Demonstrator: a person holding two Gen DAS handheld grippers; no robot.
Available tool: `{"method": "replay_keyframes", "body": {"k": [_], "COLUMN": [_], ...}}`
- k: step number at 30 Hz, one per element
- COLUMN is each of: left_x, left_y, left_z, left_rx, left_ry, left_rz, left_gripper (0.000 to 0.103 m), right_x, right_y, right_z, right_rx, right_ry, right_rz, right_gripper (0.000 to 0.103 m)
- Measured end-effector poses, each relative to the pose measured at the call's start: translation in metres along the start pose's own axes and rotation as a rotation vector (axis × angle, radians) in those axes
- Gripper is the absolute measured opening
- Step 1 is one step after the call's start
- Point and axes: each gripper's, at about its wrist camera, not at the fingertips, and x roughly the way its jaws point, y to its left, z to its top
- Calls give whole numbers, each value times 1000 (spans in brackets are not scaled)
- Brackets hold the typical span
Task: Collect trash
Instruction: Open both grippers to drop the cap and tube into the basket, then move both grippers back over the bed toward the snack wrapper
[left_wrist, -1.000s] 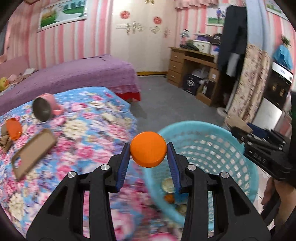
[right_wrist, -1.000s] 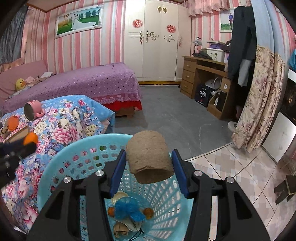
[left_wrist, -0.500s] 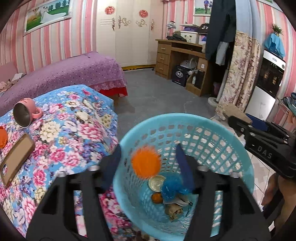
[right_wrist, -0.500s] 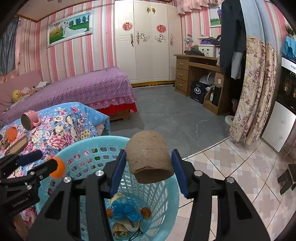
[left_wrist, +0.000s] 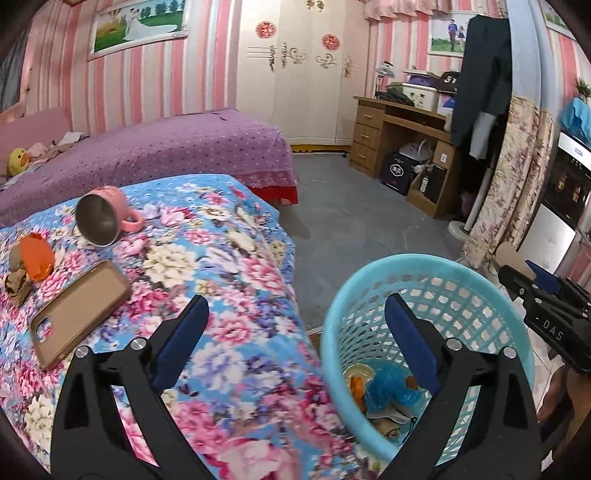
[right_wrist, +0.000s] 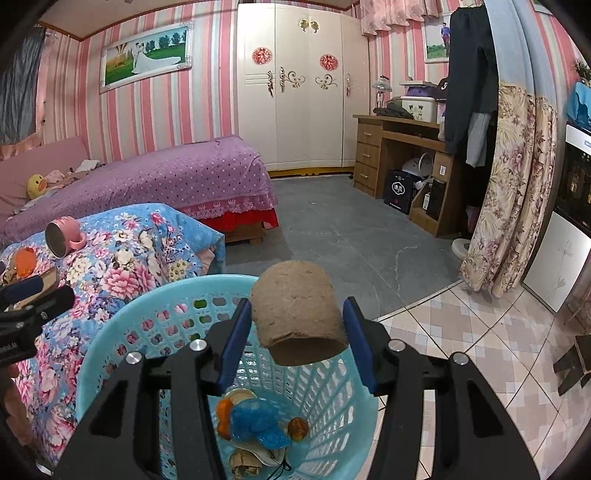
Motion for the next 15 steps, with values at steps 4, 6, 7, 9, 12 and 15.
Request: {"method": "replay_keyframes", "body": {"k": [4,6,7,9,12,15], "left_x": [-6,-10,-11,-15,-21,-27], "left_y": [9,11,12,16,22,29], "left_z": [-2,-1,-2,-2,-1,1], "left_rx": [0,2,3,4,-2,-8], "left_ry": [-12,-17,-20,-27,-32,-42], "left_rz": [18,25,28,36,43,60], "left_gripper": [94,95,95,95,96,97], "right_x": [-3,-4,-5,-8,-11,-17], "right_y": [3,5,7,9,9,11], "right_z": [2,3,4,6,8,11], "right_rx": [8,9,11,16,33,55], "right_ry": [-16,-22,-31,-46,-59,-81], "right_rz": [-16,-18,-26,-42,-59,-83], "right_gripper": [54,63,68,77,81,96]}}
